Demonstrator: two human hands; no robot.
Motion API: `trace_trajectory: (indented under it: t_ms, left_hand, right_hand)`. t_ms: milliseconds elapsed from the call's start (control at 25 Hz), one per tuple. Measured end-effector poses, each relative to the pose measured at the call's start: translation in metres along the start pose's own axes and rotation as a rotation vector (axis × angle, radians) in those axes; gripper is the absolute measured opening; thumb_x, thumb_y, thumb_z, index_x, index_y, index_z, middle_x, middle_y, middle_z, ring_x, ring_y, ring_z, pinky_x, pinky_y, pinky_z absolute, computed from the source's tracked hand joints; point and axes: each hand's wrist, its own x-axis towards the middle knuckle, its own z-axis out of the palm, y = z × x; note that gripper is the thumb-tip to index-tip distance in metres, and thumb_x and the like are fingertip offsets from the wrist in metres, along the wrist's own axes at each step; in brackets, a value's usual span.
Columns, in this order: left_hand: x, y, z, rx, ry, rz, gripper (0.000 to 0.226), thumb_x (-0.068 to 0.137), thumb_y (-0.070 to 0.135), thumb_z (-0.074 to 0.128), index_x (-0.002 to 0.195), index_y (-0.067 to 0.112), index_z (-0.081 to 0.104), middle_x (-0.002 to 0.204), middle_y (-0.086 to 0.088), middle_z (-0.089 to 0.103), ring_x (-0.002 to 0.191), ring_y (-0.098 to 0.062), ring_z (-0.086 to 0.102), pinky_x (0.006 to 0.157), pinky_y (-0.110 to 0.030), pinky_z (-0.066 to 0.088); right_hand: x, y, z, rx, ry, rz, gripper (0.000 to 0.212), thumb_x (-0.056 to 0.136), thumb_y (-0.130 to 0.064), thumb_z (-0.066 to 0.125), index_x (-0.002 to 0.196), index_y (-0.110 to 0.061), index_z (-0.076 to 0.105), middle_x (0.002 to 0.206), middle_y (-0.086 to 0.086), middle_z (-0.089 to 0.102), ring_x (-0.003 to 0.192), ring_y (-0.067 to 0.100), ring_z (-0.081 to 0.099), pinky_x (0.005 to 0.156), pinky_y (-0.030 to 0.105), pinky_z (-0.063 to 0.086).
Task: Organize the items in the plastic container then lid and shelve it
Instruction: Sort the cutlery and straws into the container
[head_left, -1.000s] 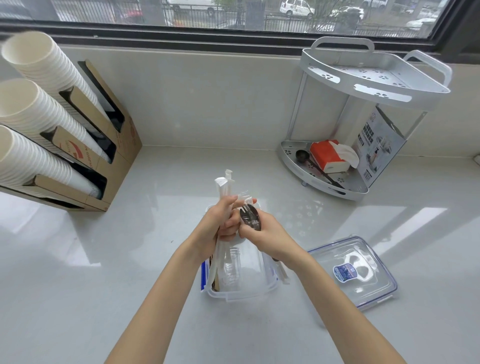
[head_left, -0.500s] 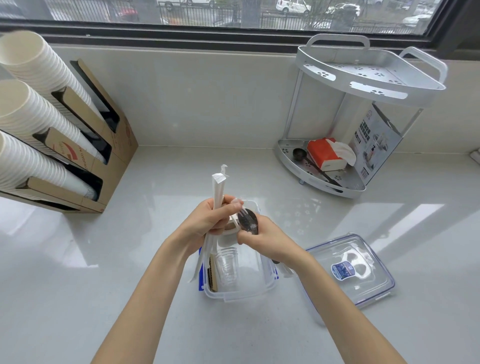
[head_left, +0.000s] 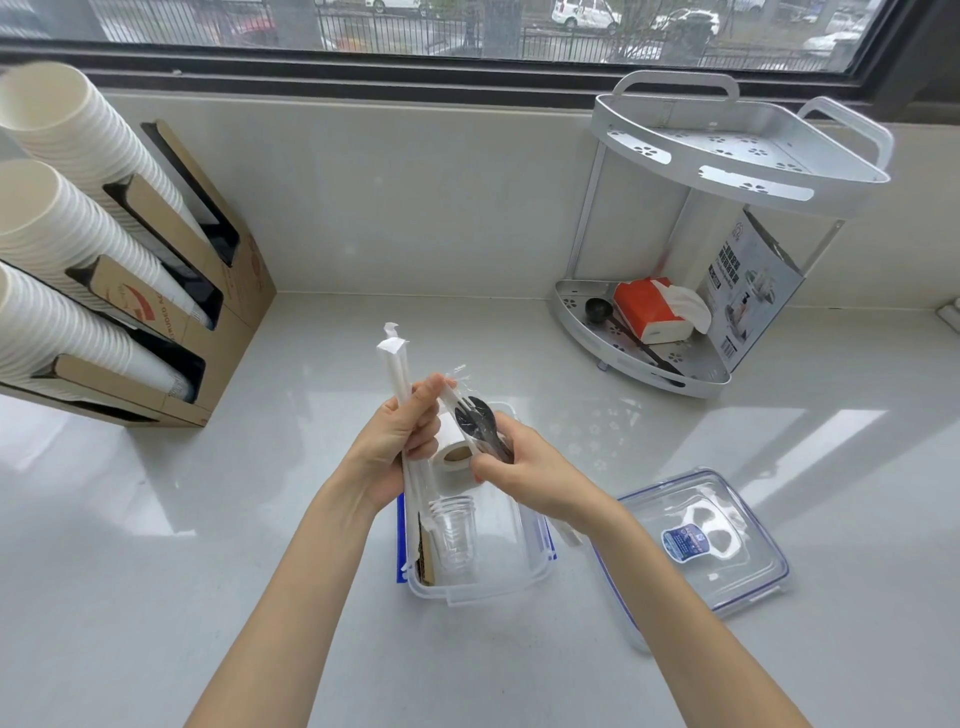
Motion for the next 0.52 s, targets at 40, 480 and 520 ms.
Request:
trace_trajectory:
  t_ms: [40, 480, 520]
  left_hand:
    - [-0.0006, -0.0005, 0.0, -0.026, 0.008, -0.008, 0.02, 0.054, 0.043, 0.068, 0.055, 0.023, 0.069, 0.037, 0.01, 0.032, 0.028, -0.003, 0.026, 0.03, -0.011, 0.019]
    - [-0.0059, -0.0043, 0.0044, 0.039, -0.022, 0.019, 0.011, 0.079, 0.017, 0.06, 0.073, 0.022, 0.067, 0.05, 0.014, 0.043, 0.037, -0.004, 0.029, 0.033, -0.01, 0.022]
    - [-0.0067, -0.0036, 0.0048, 0.055, -0.026, 0.014, 0.016, 0.084, 0.013, 0.057, 0.073, 0.022, 0.065, 0.048, 0.014, 0.042, 0.036, -0.004, 0.029, 0.033, -0.01, 0.022]
  right_hand:
    - [0.0002, 0.0, 0.0003, 0.005, -0.012, 0.007, 0.026, 0.081, -0.017, 0.05, 0.102, -0.002, 0.047, 0.078, 0.006, 0.045, 0.066, 0.016, 0.037, 0.06, 0.028, 0.03]
    - [-0.0008, -0.008, 0.0009, 0.267, -0.051, 0.046, 0.028, 0.091, -0.01, 0.03, 0.111, -0.024, 0.043, 0.066, -0.006, 0.049, 0.04, -0.002, 0.04, 0.038, 0.013, 0.027]
    - [-0.0014, -0.0076, 0.0005, 0.259, -0.056, 0.046, 0.029, 0.091, -0.011, 0.03, 0.113, -0.025, 0.044, 0.066, -0.006, 0.049, 0.041, -0.002, 0.039, 0.039, 0.014, 0.027]
